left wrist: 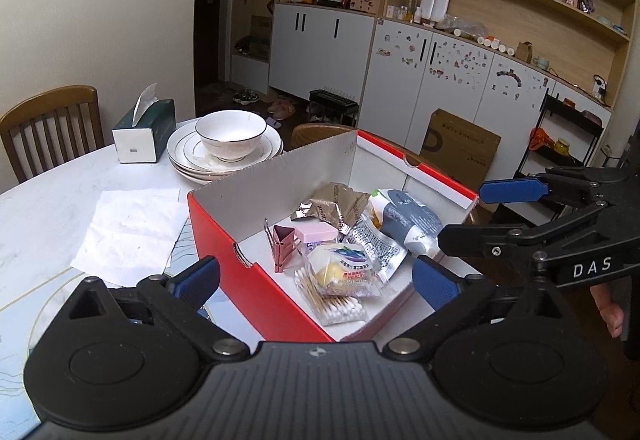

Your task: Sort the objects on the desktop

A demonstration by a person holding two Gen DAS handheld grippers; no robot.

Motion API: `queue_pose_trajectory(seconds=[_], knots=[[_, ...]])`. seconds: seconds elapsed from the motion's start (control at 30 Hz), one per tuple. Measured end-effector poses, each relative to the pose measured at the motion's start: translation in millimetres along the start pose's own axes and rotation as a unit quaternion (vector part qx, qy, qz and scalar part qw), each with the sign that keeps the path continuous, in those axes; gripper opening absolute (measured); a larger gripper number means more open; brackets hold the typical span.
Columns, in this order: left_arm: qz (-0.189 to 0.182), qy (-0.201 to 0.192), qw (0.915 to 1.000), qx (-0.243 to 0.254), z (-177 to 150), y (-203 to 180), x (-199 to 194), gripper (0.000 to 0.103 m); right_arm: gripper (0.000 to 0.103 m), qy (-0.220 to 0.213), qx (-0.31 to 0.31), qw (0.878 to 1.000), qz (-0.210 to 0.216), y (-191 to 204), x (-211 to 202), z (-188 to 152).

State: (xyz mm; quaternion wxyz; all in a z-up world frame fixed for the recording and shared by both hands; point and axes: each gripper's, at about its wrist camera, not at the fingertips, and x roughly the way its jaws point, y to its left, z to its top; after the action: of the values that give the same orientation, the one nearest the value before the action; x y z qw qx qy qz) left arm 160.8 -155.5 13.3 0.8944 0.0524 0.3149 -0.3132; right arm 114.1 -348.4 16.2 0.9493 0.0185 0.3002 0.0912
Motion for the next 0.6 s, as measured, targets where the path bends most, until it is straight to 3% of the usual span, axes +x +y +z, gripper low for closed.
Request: queue_pose_trajectory(seconds=[0.6], knots=[[0.008,-0.002,0.9999,0.008,-15.8,0.2,-9.4,0.103,0.088,0.001,0.02,1.0,-0.014,9.1,-5.3,-16.3]])
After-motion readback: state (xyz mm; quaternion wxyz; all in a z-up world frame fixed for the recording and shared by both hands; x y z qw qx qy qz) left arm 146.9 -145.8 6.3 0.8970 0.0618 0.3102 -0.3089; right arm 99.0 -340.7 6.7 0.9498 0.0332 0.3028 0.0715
